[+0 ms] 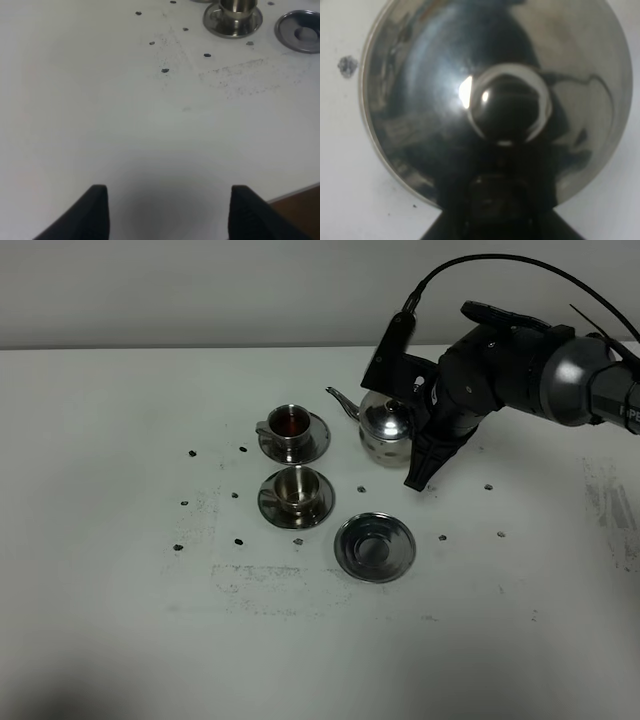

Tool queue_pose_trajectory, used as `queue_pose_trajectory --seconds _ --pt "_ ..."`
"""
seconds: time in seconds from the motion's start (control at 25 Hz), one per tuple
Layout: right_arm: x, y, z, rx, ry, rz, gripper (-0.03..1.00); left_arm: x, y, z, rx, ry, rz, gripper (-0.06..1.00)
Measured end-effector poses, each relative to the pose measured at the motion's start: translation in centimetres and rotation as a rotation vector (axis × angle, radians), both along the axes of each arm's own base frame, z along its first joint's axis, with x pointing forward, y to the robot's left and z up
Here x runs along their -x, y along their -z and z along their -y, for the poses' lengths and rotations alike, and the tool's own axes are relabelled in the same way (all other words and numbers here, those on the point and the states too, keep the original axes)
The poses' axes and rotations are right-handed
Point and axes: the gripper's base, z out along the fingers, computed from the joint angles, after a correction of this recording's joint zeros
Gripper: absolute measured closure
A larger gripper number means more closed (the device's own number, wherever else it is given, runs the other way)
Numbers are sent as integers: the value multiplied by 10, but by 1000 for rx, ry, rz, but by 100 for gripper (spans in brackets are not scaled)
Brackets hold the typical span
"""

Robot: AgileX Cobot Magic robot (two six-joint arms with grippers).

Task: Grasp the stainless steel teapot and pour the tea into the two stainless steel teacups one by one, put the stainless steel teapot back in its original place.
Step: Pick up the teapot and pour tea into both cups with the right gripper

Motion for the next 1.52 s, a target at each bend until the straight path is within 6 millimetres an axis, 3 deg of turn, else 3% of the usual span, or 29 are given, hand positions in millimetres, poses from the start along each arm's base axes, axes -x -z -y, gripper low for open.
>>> queue_pose_trajectory --seconds 0.28,0.52,0.72,0.96,1.16,1.52 --pt "-2 15 -1 7 -1 -26 76 0 0 0 0 0 0 42" --pt "-1 15 1 40 -12 -30 76 0 0 0 0 0 0 42" --pt "7 -8 1 99 -34 -18 76 0 0 0 0 0 0 42" --pt "29 -40 -22 147 -103 7 76 0 0 0 0 0 0 42" --pt "48 -26 -43 215 -188 -31 76 0 0 0 0 0 0 42" --pt "63 -4 -48 314 -232 -5 76 0 0 0 0 0 0 42"
